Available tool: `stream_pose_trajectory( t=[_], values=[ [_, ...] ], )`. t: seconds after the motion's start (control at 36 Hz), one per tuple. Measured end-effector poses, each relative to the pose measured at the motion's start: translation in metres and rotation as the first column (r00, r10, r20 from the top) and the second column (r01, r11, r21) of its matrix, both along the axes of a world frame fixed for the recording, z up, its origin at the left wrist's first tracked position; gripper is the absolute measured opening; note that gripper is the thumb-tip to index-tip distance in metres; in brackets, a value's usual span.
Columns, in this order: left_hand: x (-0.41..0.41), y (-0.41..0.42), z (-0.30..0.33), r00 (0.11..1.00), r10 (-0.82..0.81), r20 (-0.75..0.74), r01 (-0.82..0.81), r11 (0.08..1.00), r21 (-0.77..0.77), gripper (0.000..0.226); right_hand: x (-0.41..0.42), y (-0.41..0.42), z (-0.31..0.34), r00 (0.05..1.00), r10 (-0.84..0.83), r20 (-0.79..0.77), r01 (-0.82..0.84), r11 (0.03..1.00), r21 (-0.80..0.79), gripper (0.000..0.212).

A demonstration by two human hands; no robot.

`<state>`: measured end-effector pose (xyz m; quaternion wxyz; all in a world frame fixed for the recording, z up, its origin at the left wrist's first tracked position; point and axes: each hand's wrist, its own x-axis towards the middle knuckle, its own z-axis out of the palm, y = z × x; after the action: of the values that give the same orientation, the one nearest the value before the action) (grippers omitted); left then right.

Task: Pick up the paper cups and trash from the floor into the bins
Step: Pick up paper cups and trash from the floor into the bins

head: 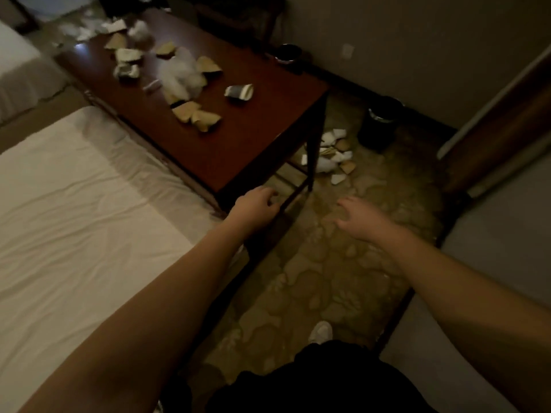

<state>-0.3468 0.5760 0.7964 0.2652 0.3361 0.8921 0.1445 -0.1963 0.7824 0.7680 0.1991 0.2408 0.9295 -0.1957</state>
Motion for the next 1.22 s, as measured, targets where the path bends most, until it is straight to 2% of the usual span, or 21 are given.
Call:
stream_pose_trajectory(
  t=[0.11,0.28,0.44,0.61,0.83,1.06,1.22],
  values=[
    [0.012,0.064,-0.004,0.996,-0.008,0.084,0.009,1.000,-0.011,0.040,0.019,0.057,-0.007,0.993,-0.110,0.043,0.111,0.993,-0.036,0.063],
    [0.013,0.140,-0.034,0.997,-0.063,0.046,0.069,0.989,-0.132,0.040,0.036,0.126,-0.026,0.972,-0.221,0.085,0.225,0.973,-0.052,0.061],
    [-0.004,0.207,-0.064,0.993,-0.110,0.031,0.114,0.973,-0.201,0.045,0.042,0.183,-0.044,0.948,-0.290,0.135,0.299,0.953,-0.054,0.061],
    [-0.037,0.271,-0.094,0.987,-0.151,0.049,0.158,0.963,-0.220,0.046,0.032,0.242,-0.062,0.938,-0.287,0.194,0.293,0.956,-0.001,0.061],
    [-0.110,0.373,-0.134,0.984,-0.142,0.105,0.159,0.971,-0.179,0.044,-0.043,0.338,-0.079,0.936,-0.252,0.248,0.259,0.966,0.004,0.060],
    [-0.181,0.459,-0.155,0.974,-0.107,0.200,0.154,0.960,-0.233,0.043,-0.148,0.420,-0.081,0.943,-0.212,0.255,0.222,0.975,-0.010,0.059],
    [-0.224,0.506,-0.156,0.962,-0.060,0.266,0.131,0.957,-0.260,0.041,-0.190,0.474,-0.087,0.931,-0.222,0.290,0.240,0.970,-0.028,0.059]
  ],
)
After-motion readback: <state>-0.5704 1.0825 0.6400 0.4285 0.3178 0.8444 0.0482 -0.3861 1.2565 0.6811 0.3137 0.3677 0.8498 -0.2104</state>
